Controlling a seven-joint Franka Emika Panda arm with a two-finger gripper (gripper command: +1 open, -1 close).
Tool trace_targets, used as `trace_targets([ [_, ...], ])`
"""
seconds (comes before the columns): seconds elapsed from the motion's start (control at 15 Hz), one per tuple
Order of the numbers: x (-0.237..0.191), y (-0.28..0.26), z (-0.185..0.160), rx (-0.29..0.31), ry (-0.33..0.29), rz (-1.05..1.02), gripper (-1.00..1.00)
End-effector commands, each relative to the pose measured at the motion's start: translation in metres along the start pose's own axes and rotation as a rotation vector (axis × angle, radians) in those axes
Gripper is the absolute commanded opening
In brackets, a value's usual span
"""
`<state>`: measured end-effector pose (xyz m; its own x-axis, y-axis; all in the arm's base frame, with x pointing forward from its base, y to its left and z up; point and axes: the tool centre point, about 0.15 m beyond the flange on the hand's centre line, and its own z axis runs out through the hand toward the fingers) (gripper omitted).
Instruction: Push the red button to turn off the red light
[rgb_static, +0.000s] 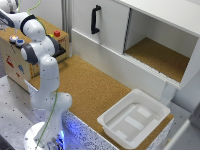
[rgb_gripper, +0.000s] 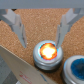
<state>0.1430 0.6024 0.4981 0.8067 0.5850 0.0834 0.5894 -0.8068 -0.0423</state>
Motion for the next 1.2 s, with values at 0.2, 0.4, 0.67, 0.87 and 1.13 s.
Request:
trace_targets([
  [0.2,0.041,-0.023,0.027,-0.111,-0.246,0.062,-1.00],
  [0.4,0.037,-0.008,0.010,-0.127,-0.214,0.107,-1.00],
  [0.67,0.022,0.006,0.000,-0.120,-0.208,0.147,-1.00],
  [0.87,0.027,0.003,0.019,-0.102,-0.237,0.133,-1.00],
  [1.13,0.044,-0.002,0.043,-0.111,-0.264,0.103,-1.00],
])
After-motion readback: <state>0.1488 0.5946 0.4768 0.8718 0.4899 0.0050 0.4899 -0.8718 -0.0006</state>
